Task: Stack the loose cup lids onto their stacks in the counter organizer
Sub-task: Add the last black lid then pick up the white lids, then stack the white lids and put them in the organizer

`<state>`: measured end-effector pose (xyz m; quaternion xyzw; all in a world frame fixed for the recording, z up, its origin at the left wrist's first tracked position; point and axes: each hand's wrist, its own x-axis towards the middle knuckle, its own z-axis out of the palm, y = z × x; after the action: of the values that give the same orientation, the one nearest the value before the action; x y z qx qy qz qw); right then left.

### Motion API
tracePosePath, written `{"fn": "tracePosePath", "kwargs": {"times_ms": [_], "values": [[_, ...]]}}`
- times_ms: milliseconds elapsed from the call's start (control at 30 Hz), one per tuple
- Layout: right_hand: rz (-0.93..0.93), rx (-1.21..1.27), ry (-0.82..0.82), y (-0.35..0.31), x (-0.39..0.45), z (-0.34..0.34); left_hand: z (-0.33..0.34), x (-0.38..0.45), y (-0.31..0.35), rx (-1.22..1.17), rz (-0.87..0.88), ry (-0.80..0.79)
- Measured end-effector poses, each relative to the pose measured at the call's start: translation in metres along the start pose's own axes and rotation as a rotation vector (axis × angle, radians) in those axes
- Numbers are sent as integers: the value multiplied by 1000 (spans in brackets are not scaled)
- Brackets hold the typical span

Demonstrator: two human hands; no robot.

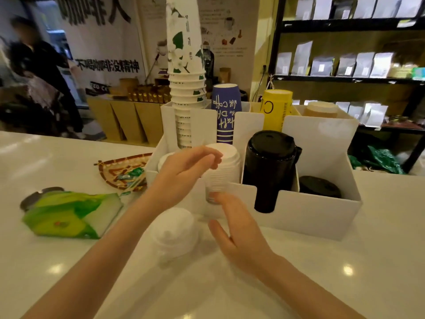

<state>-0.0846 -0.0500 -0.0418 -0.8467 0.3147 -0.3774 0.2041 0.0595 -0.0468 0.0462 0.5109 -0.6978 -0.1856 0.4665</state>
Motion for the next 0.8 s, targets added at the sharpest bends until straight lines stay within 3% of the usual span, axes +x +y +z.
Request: {"fn": "tracePosePath", "kwargs": {"times_ms": [100, 267, 533, 800], "values": [[14, -45, -225, -3, -8, 15, -16, -32, -13, 73, -60, 2], [84, -62, -409, 0, -15, 30, -26, -79, -44, 138, -216, 38], [186, 49, -416, 1, -16, 36, -10, -115, -79, 319, -411, -172], [321, 343, -315, -6, -8, 39, -10, -115, -88, 350, -367, -91]]}}
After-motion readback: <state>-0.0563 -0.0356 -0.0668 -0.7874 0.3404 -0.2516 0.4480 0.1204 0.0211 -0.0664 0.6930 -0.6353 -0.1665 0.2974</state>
